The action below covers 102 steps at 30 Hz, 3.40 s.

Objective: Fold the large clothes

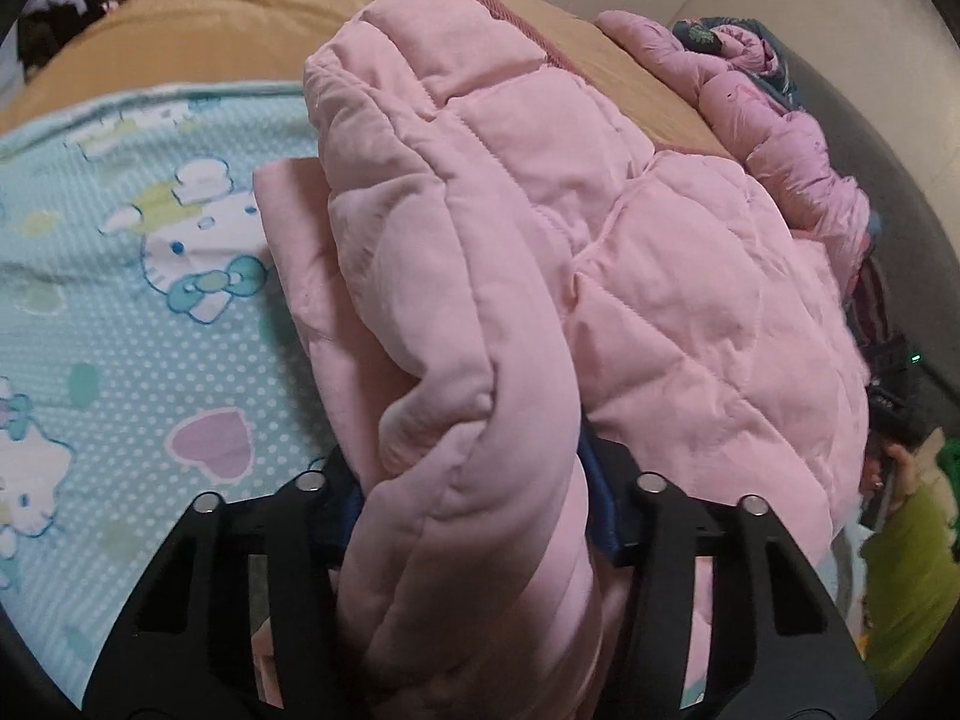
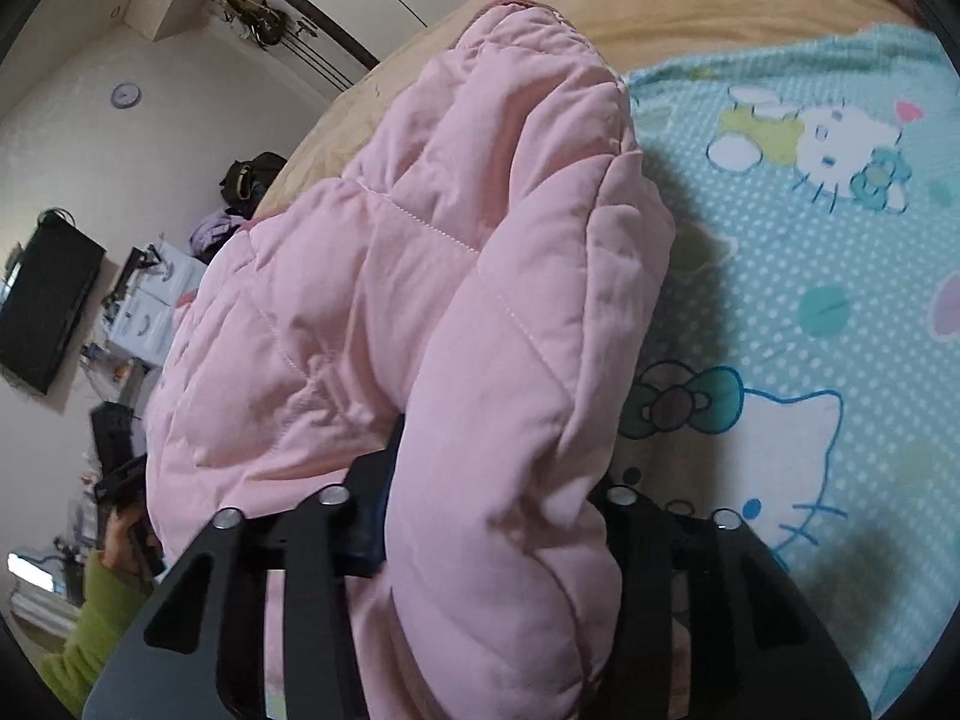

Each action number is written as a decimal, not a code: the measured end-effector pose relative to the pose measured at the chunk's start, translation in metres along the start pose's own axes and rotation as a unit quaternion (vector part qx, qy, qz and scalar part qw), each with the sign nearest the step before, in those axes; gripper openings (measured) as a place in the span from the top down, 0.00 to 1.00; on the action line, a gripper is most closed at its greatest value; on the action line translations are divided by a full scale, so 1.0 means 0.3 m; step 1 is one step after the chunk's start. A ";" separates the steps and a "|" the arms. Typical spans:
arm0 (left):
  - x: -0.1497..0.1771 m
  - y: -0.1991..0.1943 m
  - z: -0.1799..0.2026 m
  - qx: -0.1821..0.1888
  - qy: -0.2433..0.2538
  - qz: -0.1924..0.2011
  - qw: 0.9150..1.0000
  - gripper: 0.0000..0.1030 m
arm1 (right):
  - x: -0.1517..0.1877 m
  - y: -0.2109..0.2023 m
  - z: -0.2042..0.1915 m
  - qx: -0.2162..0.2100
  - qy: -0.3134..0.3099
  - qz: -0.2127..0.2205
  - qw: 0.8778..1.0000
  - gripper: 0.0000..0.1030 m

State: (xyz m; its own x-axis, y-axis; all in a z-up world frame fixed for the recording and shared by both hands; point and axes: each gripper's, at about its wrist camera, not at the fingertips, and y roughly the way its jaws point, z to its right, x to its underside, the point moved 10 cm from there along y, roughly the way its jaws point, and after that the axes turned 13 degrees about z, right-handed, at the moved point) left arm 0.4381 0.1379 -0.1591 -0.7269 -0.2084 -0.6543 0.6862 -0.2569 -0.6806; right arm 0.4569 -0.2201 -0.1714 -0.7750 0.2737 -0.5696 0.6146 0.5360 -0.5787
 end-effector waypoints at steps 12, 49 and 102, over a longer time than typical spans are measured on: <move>-0.031 -0.137 0.006 0.002 -0.001 0.034 0.999 0.64 | -0.033 -0.150 -0.078 0.015 0.006 0.025 1.000 0.74; 0.308 -0.441 0.031 -0.027 -0.005 0.032 0.999 0.63 | 0.257 -0.414 -0.158 0.040 -0.038 -0.021 0.998 0.71; 0.248 -0.878 0.255 -0.125 0.080 0.183 0.972 0.09 | 0.306 -0.869 -0.439 0.154 -0.169 0.170 0.958 0.04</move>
State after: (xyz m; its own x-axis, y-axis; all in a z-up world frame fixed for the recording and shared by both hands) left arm 0.2013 0.1178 -0.0033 -0.4328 -0.0876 -0.8972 0.8978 0.0482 -0.4377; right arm 0.2061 -0.2294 0.0040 -0.4622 0.0885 -0.8824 0.8780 0.1857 -0.4412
